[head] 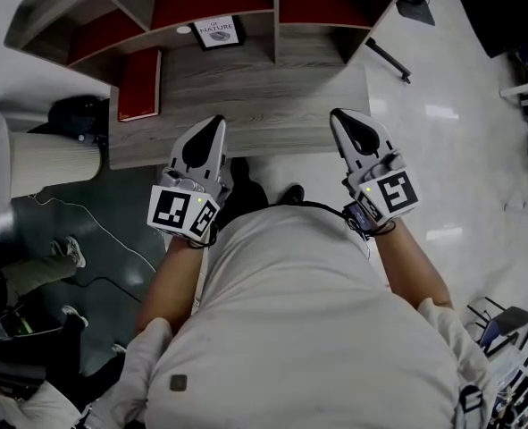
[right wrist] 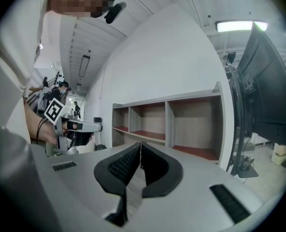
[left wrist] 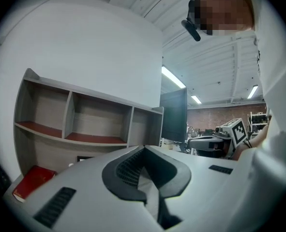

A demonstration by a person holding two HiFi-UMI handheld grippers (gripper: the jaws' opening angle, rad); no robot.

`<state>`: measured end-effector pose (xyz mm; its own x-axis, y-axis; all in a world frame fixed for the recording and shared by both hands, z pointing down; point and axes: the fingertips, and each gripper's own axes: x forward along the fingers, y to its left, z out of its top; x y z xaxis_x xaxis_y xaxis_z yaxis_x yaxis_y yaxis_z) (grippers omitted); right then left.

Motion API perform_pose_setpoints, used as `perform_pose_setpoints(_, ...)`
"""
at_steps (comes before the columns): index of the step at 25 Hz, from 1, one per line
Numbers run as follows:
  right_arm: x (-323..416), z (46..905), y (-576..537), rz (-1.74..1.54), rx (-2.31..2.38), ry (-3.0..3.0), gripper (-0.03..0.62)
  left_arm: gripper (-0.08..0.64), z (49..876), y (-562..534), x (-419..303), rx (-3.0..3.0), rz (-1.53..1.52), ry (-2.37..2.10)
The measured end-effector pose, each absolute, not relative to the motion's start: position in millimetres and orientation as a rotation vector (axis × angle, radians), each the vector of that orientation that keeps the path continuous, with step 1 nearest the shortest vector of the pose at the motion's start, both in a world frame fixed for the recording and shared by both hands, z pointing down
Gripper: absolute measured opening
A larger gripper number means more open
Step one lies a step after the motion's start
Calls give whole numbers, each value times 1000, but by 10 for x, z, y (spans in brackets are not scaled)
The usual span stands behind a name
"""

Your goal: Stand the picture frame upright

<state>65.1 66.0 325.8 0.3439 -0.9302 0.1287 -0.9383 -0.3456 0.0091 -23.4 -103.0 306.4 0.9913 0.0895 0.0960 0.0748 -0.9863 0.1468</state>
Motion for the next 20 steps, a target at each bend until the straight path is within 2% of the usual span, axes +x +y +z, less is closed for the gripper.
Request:
perform_pose_setpoints(11,461,3338,795,213,2490,-1827,21,17,3012,-843,-459,3003,198,89)
perform_pose_setpoints(20,4,3239,637,174,2517,-1815,21,17,2947,-941,-817,3029,190,161)
